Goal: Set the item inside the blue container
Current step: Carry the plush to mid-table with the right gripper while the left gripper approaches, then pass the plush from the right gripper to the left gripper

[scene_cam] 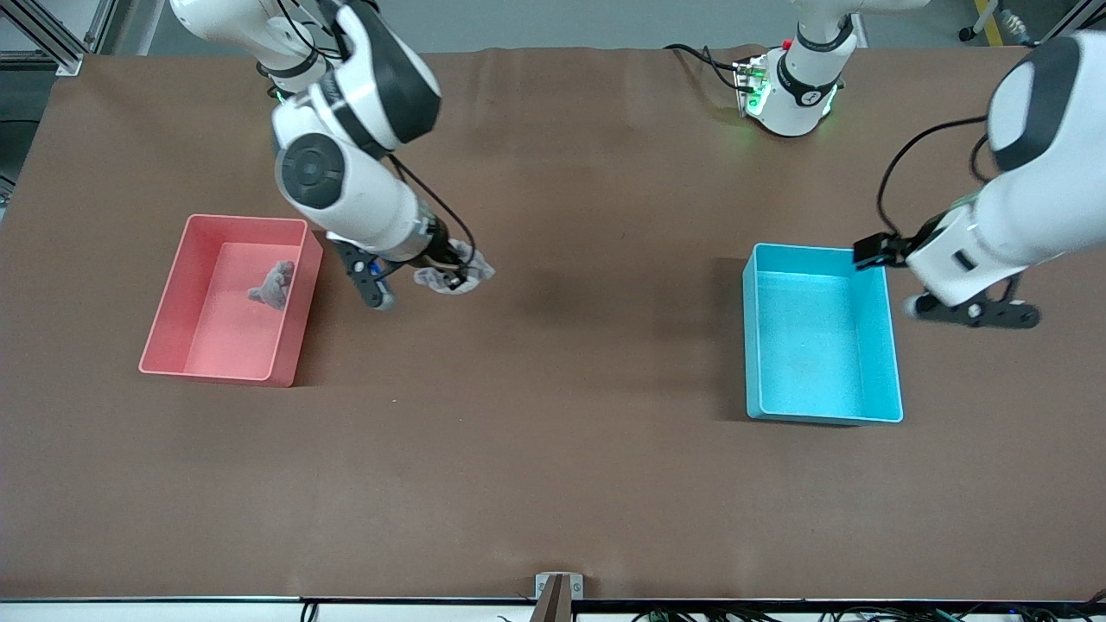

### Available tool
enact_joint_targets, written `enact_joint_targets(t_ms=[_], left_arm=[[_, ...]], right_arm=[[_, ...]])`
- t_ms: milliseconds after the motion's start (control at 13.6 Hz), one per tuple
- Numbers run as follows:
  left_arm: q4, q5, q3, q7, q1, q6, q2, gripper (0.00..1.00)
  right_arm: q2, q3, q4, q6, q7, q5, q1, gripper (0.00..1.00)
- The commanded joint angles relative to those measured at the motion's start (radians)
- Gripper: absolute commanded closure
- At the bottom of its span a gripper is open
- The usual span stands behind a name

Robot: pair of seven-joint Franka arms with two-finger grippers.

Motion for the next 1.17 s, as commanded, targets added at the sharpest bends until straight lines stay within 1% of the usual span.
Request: enact_joint_targets(t_ms=[0, 73, 293, 440, 587, 660, 733, 806, 953, 1100], left_arm=[[0.004, -0.013, -0.054, -0.125, 0.004, 0.047, 0.061, 0.0], [-0.017, -0.016, -0.076, -0.194, 0.006, 0.07, 0.066, 0.0], [-0.08, -0.086, -0.134, -0.403, 0.003, 0.146, 0.067, 0.0], [-0.14, -0.116, -0.165, -0.578, -0.034, 0.246, 0.072, 0.0], [-0.193, -0.126, -0.167, -0.754, -0.092, 0.333, 0.086, 0.0], [-0.213, -0.129, -0.167, -0.817, -0.121, 0.364, 0.092, 0.0], [-0.223, -0.137, -0.167, -0.888, -0.143, 0.392, 0.11, 0.0], [-0.223, -0.139, -0.167, -0.946, -0.158, 0.416, 0.13, 0.0], [-0.221, -0.14, -0.167, -1.101, -0.201, 0.499, 0.179, 0.0], [-0.214, -0.142, -0.168, -1.229, -0.219, 0.548, 0.21, 0.0]], right_arm=[[0.088, -0.016, 0.011, 0.103, 0.092, 0.0, 0.082, 0.99], [0.119, -0.017, 0.011, 0.143, 0.114, 0.0, 0.102, 0.99], [0.213, -0.016, 0.014, 0.288, 0.19, 0.003, 0.154, 0.97], [0.283, -0.016, 0.031, 0.368, 0.23, 0.003, 0.183, 0.96], [0.331, -0.016, 0.042, 0.39, 0.232, 0.002, 0.199, 0.94], [0.34, -0.016, 0.043, 0.39, 0.225, 0.002, 0.197, 0.68], [0.345, -0.016, 0.045, 0.389, 0.224, 0.002, 0.193, 0.08], [0.345, -0.016, 0.045, 0.389, 0.223, 0.002, 0.193, 0.0], [0.34, -0.017, 0.055, 0.383, 0.215, 0.002, 0.183, 0.0], [0.333, -0.019, 0.072, 0.354, 0.18, 0.002, 0.165, 0.0]])
